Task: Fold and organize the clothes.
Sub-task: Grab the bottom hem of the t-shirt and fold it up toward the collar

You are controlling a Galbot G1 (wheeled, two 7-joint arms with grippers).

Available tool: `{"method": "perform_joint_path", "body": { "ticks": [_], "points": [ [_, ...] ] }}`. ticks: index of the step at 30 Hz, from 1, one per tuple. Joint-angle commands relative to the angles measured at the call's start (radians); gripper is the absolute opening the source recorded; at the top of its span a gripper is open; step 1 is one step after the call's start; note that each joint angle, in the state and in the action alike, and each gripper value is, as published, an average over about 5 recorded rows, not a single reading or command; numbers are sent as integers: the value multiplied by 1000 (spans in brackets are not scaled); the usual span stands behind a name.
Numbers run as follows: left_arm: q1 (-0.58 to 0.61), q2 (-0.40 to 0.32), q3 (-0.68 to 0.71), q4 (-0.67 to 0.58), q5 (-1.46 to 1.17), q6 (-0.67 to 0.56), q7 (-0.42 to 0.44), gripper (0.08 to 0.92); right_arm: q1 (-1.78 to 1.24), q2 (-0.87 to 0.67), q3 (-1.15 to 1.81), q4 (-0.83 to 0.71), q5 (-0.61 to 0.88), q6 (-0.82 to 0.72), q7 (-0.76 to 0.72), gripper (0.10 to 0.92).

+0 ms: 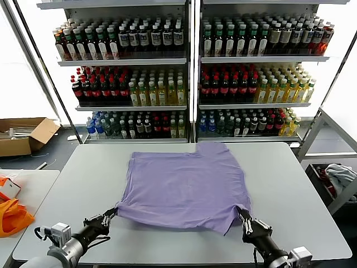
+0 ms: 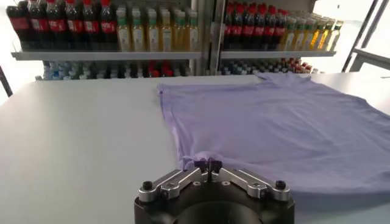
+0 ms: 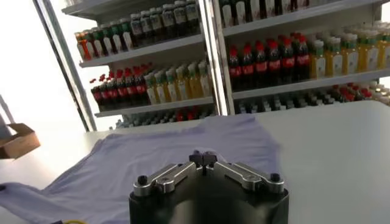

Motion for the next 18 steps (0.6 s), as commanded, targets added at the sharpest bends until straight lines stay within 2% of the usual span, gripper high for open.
{"method": "perform_joint_path", "body": {
  "ticks": [1, 9, 14, 18],
  "points": [
    [-170, 23, 18, 110, -35, 2, 13, 102, 290, -37, -57, -202, 43, 17, 27, 107],
    [-386, -6, 110, 298, -22, 1, 32, 102, 474, -33, -122, -423, 25, -3, 6, 107],
    [-467, -27, 150, 398, -16, 1, 30, 96, 576, -28, -171, -532, 21, -15, -2, 107],
    [-504, -48, 161, 471, 1, 1, 30, 94, 623, -24, -211, -556, 22, -42, -10, 110]
  ]
}}
